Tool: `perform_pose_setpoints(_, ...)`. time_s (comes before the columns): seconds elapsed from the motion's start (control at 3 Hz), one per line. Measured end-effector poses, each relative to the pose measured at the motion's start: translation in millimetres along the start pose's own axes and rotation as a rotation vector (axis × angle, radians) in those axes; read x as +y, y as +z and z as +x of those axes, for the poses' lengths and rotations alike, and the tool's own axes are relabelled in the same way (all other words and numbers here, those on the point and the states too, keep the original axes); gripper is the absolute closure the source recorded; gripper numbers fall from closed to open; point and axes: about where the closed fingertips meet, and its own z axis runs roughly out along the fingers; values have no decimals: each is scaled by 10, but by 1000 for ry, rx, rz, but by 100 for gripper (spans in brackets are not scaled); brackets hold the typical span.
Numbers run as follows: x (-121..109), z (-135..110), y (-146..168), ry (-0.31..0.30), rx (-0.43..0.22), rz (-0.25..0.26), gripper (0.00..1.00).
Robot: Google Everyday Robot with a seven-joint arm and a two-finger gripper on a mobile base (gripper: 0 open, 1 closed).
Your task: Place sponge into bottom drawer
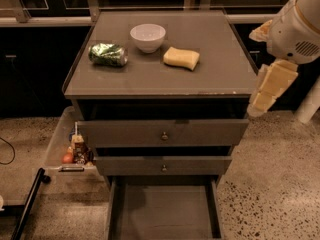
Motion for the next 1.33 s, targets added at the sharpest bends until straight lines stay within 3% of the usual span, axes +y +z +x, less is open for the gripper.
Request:
perform_pose_setpoints(0.33, -373, -63, 257, -18, -89, 30, 0)
perform_pose_setpoints(0.67, -374, -63, 257, -18, -90, 30, 0)
perform_pose_setpoints(1.0, -516, -103, 354, -10, -142, 78, 0)
perform_pose_setpoints(1.33, -834, -155, 521, -2, -244, 159, 0)
